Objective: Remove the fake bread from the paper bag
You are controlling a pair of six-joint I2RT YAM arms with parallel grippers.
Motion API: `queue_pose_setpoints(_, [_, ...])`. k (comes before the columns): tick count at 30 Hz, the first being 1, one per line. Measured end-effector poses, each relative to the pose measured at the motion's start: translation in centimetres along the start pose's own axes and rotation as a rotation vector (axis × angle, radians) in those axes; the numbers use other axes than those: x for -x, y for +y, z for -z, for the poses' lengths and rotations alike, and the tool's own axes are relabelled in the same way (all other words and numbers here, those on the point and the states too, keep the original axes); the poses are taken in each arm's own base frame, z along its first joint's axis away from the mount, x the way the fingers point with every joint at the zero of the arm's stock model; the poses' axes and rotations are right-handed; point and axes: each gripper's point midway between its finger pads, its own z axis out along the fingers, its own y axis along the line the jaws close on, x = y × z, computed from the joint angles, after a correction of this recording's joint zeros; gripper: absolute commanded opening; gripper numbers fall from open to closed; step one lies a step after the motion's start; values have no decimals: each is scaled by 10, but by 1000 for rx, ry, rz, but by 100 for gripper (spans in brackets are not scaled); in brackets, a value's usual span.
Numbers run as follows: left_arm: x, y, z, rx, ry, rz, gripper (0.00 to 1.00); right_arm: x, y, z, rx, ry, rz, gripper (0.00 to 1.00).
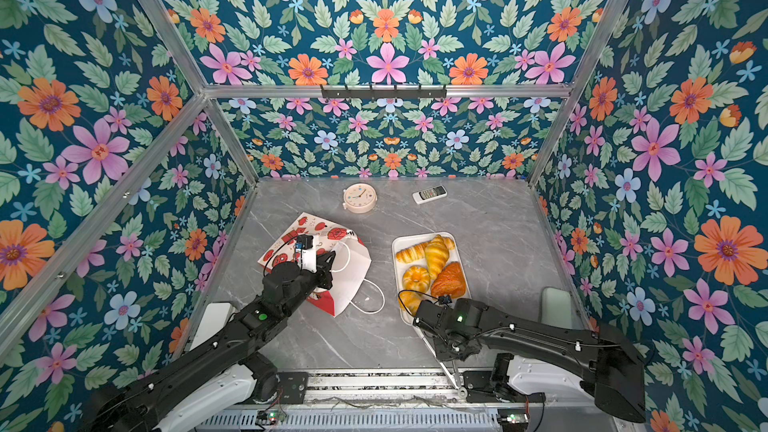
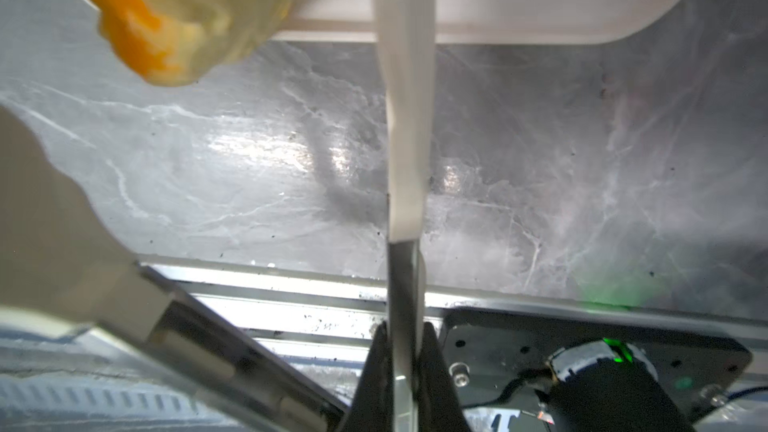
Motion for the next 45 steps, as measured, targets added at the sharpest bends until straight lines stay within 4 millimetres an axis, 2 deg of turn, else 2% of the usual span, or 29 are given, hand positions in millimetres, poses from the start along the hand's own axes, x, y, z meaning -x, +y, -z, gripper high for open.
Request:
queue_pose_setpoints(7, [1, 0, 0, -2, -5, 1, 8, 9, 7, 37, 77, -64, -8, 0])
queue_pose_setpoints(10, [2, -1, 0, -3, -8, 2, 8, 23, 7, 52, 85, -113, -32, 0])
queue_pose_setpoints(15, [4, -1, 2, -4, -16, 3, 8, 57, -5, 71, 68, -190, -112, 0])
queue_pose_setpoints(18, [7, -1, 3, -7, -24, 4, 8, 80, -19, 78, 48, -227, -174, 0])
queue_pose_setpoints(22, [8, -1, 6, -9, -35, 6, 8, 115, -43, 76, 20, -258, -274, 0])
queue_pose_setpoints(28, [7, -1, 7, -9, -34, 6, 8, 179, -98, 73, 12, -336, -454, 0])
queue_pose_setpoints(31, [5, 0, 6, -8, -28, 5, 8, 212, -130, 65, -31, -332, -507, 0])
queue_pose_setpoints(33, [5, 0, 5, -8, -27, 5, 8, 233, -152, 52, -54, -312, -533, 0])
queue_pose_setpoints(36, [5, -1, 6, -10, -30, 6, 8, 253, -191, 18, -97, -244, -604, 0])
queue_pose_setpoints(38, [5, -1, 6, -15, -33, 6, 8, 263, -209, -6, -125, -194, -623, 0])
queue_pose_setpoints(42, [6, -3, 7, -27, -37, 11, 8, 282, -223, -42, -135, -125, -604, 4])
queue_pose_setpoints(45, [8, -4, 8, -30, -46, 13, 8, 285, -226, -52, -130, -106, -604, 18])
